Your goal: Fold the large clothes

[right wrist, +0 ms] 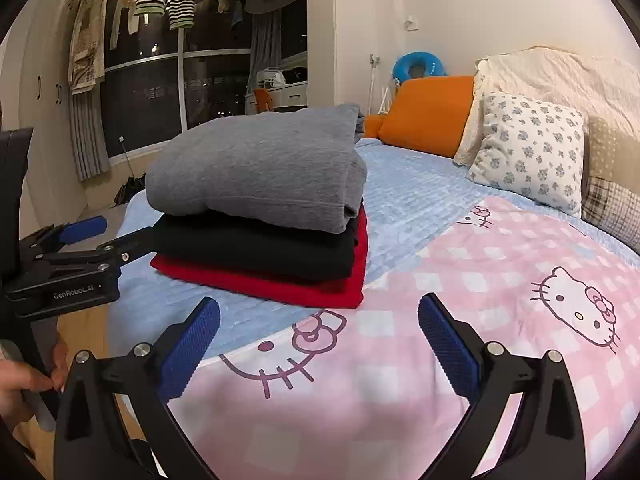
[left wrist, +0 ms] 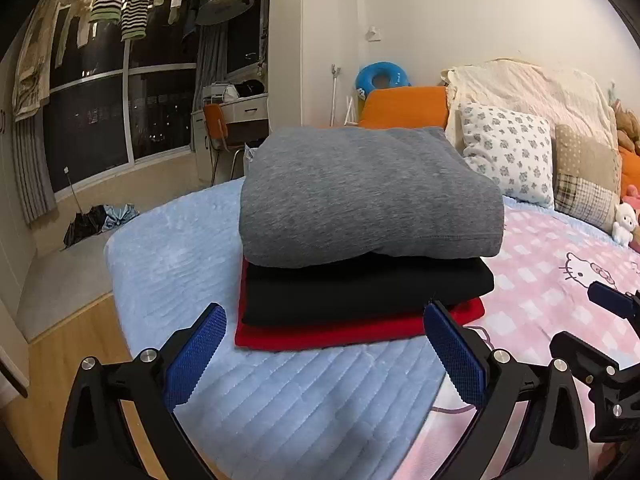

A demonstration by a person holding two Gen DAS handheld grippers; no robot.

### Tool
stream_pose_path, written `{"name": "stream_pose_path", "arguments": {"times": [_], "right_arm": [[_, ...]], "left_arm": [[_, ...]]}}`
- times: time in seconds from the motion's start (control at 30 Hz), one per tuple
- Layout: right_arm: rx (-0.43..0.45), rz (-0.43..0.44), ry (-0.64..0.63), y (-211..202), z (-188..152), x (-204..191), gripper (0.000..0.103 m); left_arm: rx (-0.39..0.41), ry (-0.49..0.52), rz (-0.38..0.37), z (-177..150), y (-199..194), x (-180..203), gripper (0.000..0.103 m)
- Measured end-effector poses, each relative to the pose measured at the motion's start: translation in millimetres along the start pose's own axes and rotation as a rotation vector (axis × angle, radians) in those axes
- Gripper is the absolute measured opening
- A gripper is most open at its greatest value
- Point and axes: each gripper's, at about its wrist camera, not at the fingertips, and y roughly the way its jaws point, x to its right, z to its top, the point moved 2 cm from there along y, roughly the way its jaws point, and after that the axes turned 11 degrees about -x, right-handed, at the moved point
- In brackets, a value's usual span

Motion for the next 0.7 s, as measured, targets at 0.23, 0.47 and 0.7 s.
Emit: {"name": "stream_pose_path", "arguments": {"times": [0.23, 0.47, 0.7], "right_arm": [[0.023, -0.016, -0.006, -2, 0, -8, 0.098], [0.031, -0.011, -0.010, 1, 0, -13, 0.098], [0.024, -0.006, -0.024, 6, 1, -16, 0.098]], "left_arm": [[0.005, -0.009, 0.002, 2, 0, 3, 0.100], [0.001, -0.011, 0.007, 0, 2, 1, 0.100], [-0.005, -0.014, 0.011, -1, 3, -3, 0.100]]}}
